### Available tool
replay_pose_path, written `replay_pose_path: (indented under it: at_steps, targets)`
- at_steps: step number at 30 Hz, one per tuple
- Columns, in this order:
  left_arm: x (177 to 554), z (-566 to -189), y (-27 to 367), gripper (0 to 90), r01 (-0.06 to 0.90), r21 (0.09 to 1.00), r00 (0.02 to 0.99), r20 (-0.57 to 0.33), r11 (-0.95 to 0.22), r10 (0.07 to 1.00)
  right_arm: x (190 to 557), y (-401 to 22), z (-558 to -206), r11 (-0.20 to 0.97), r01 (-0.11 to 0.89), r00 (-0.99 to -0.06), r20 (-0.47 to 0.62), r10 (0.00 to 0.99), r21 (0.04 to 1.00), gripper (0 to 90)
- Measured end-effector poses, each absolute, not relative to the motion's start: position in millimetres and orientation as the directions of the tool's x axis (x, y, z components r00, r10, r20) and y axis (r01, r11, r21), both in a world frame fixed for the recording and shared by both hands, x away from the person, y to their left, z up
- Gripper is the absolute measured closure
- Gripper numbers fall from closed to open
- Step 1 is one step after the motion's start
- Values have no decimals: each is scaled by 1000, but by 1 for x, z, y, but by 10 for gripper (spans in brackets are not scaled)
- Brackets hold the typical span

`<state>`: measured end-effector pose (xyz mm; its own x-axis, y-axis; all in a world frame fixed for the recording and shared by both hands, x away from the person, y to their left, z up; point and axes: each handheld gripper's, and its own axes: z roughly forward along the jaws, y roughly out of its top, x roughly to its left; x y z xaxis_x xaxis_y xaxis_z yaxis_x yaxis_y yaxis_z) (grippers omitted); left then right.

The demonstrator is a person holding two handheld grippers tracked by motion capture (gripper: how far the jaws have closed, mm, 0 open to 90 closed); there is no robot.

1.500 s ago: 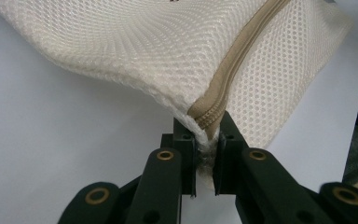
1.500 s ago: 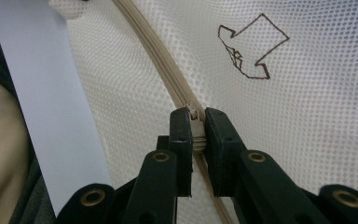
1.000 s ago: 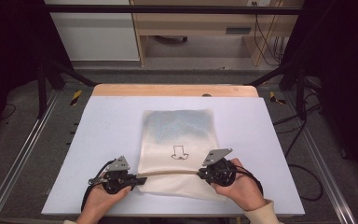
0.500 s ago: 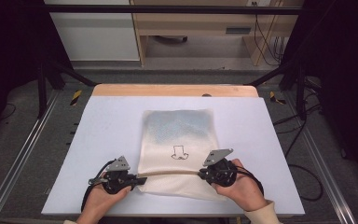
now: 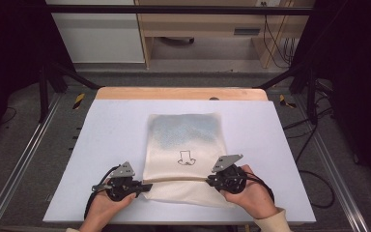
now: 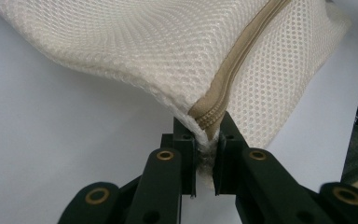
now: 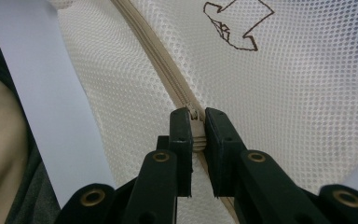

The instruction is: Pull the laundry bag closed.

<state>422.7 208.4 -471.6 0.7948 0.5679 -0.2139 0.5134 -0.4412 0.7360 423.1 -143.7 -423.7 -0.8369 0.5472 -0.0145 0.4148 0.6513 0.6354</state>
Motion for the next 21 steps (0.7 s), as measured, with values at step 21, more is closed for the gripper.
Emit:
replay_pose_path:
  at_steps: [21]
  targets:
    - [422, -470, 209, 819, 506, 739, 798, -205, -445, 567, 420, -149, -425, 657, 422, -834, -16, 551, 625, 817]
